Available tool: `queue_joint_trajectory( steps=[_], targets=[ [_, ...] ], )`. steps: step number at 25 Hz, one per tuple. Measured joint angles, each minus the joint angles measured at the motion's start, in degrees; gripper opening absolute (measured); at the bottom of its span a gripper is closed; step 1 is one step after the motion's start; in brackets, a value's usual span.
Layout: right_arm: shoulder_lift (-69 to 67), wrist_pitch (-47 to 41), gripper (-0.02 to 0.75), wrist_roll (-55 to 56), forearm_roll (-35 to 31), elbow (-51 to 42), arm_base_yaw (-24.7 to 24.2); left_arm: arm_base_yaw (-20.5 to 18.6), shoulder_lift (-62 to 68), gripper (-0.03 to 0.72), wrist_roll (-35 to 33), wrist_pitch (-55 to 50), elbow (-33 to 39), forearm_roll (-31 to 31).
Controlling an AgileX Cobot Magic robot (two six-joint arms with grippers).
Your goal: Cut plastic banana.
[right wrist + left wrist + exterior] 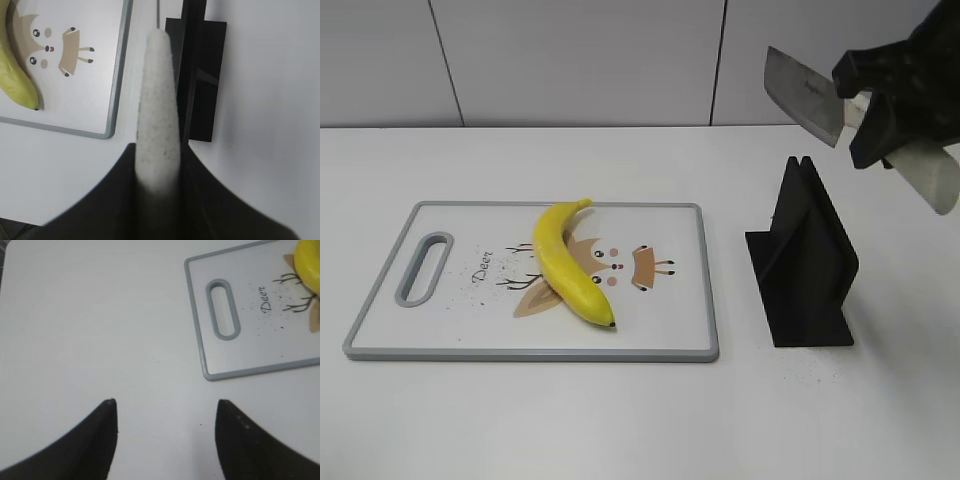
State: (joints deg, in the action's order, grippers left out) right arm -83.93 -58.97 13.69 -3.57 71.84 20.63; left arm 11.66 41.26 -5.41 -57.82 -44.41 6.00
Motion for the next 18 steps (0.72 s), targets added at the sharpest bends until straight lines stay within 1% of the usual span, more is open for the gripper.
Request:
queue_joint_trajectory(
  steps=[5,10,14,18],
  targets=[
    [2.9,3.9,0.179,1.9,0.3,-6.0,0.0,0.0,-10.4,0.589,0.0,0.0,7.0,-4.3],
    [3.0,5.6,0.179,2.2,0.5,-9.1,0.0,0.0,-21.2,0.589,0.0,-0.1,12.0,-5.0],
    [3.0,7.3,0.179,3.9,1.9,-10.0,0.0,0.0,-30.2,0.589,0.0,-1.9,14.5,-5.1],
    [3.0,7.7,0.179,5.2,3.6,-10.0,0.0,0.0,-38.0,0.589,0.0,-2.2,15.3,-5.2]
  ],
)
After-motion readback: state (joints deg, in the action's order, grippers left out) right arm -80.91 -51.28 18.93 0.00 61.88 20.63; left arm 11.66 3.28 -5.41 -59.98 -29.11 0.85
